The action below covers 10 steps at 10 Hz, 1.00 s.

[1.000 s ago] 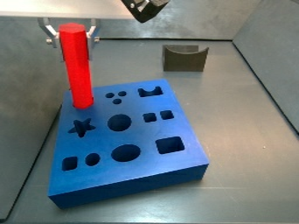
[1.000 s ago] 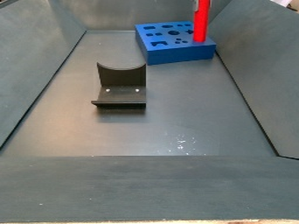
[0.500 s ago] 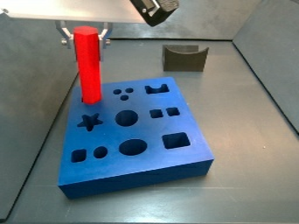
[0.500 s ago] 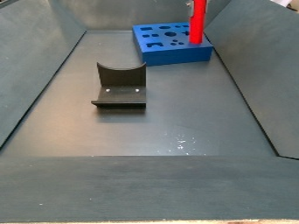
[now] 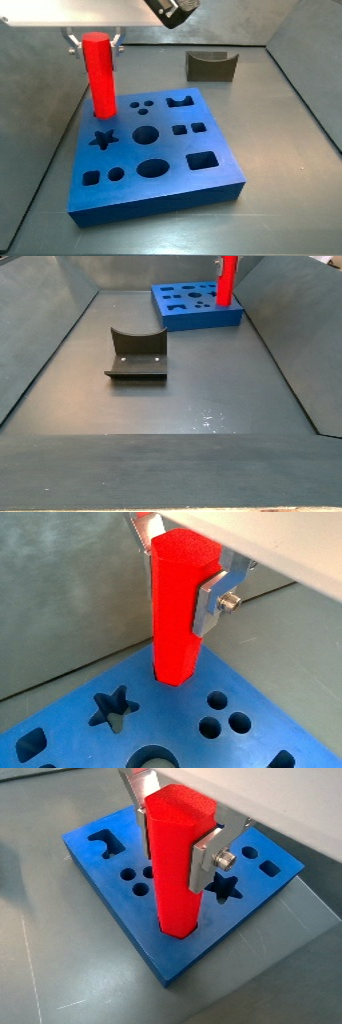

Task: Pick up the hexagon object. Move up. Move to above the board. Insert the hexagon object.
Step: Insert the hexagon object.

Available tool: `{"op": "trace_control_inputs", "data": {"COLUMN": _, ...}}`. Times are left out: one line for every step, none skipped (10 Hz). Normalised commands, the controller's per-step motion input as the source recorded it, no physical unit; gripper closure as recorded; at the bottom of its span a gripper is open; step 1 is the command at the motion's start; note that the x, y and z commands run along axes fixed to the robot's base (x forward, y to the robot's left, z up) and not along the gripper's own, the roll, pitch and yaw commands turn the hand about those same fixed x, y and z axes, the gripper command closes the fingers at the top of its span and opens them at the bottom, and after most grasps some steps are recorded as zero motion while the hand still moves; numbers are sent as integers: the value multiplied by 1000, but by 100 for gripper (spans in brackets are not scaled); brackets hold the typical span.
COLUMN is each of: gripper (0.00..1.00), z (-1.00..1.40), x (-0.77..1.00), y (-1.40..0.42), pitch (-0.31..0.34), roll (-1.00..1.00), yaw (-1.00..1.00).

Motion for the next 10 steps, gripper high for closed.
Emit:
{"op": "trace_control_inputs", "data": {"gripper": 100, "z": -797, "x": -303, "y": 0, "pitch": -241, "roll": 101, "yaw": 0}}
{"op": "trace_control_inputs", "data": {"gripper": 100, "z": -991, "x": -151, "y": -57, "pitch": -106, "roll": 140, "yaw": 0}}
{"op": "trace_control_inputs", "data": {"gripper": 100, "z": -1000, "x": -86, "y": -51, "pitch": -87, "roll": 129, "yaw": 0}}
{"op": "trace_control_inputs", "data": {"gripper": 100, "z": -1000, "x": 0, "y": -63, "pitch": -91, "roll": 106, "yaw": 0}}
{"op": "trace_control_inputs", "data": {"gripper": 100, "z": -1000, "x": 0, "y": -117, "pitch": -96, "roll": 66, "yaw": 0}}
{"op": "trace_control_inputs", "data": {"gripper": 100, "z": -766, "x": 0, "y": -151, "pitch": -234, "roll": -41, "yaw": 0}}
{"op": "trace_control_inputs", "data": {"gripper": 100, "z": -17, "x": 0, "y": 0, "pitch": 0, "roll": 0, "yaw": 0}}
{"op": "trace_control_inputs", "data": {"gripper": 100, "z": -714, "x": -83, "y": -140, "pitch": -279, "roll": 30, "yaw": 0}}
{"op": "trace_control_inputs", "data": {"gripper": 100, "z": -774, "x": 440, "y": -303, "pitch": -139, "roll": 199, "yaw": -423}}
{"op": "trace_control_inputs", "data": {"gripper": 100, "z": -849, "x": 791, "y": -86, "pitch": -40, "roll": 193, "yaw": -343}}
